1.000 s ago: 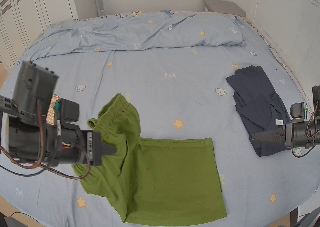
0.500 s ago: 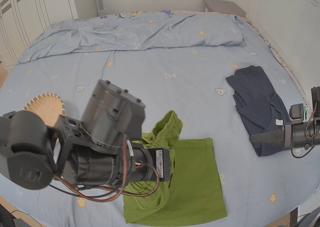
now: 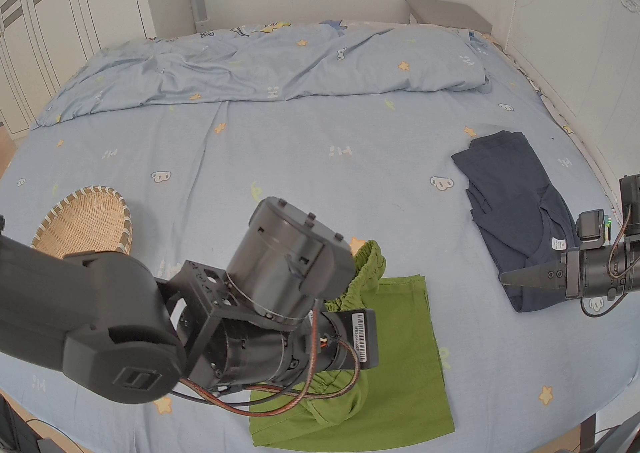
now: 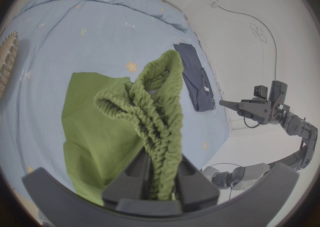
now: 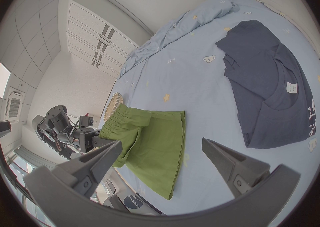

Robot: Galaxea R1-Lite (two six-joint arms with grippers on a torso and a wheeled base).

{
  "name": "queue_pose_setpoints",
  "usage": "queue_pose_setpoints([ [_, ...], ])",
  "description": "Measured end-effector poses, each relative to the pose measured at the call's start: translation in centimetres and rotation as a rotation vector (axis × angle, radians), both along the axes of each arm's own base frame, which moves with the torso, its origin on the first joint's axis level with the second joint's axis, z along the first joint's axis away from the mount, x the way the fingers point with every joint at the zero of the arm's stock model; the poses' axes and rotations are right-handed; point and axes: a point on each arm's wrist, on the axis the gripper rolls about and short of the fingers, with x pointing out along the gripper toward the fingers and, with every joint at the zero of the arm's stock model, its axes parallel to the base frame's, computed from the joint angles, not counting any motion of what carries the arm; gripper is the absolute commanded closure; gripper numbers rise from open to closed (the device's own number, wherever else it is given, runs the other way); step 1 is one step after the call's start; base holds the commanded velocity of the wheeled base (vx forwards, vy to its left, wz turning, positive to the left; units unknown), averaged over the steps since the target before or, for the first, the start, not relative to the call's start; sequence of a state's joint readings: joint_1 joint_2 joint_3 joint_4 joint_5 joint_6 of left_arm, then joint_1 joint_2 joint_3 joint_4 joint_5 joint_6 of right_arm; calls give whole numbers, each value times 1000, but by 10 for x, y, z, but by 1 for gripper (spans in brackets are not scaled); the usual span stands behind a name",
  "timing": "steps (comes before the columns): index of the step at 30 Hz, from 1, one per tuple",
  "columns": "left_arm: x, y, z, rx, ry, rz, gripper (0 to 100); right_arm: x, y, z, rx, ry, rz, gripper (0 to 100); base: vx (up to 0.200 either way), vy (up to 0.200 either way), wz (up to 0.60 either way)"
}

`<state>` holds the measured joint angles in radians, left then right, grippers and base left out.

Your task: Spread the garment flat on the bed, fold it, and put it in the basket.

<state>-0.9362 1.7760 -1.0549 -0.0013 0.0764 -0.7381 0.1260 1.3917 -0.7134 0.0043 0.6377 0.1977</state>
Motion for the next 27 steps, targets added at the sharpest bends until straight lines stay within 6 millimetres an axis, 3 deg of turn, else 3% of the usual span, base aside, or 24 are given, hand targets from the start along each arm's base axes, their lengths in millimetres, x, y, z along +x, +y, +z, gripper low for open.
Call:
queue_pose_setpoints([
  [14, -1, -26, -7, -151, 3, 18, 0, 0, 6, -5, -6, 17, 28, 0, 0, 0, 0],
  [22, 22, 5, -8, -157, 25, 101, 0, -6, 25, -12, -24, 42, 111, 0, 0, 0, 0],
  [27, 46, 53, -14, -182, 91, 152, 0, -12, 47, -16, -33, 59, 215, 0, 0, 0, 0],
])
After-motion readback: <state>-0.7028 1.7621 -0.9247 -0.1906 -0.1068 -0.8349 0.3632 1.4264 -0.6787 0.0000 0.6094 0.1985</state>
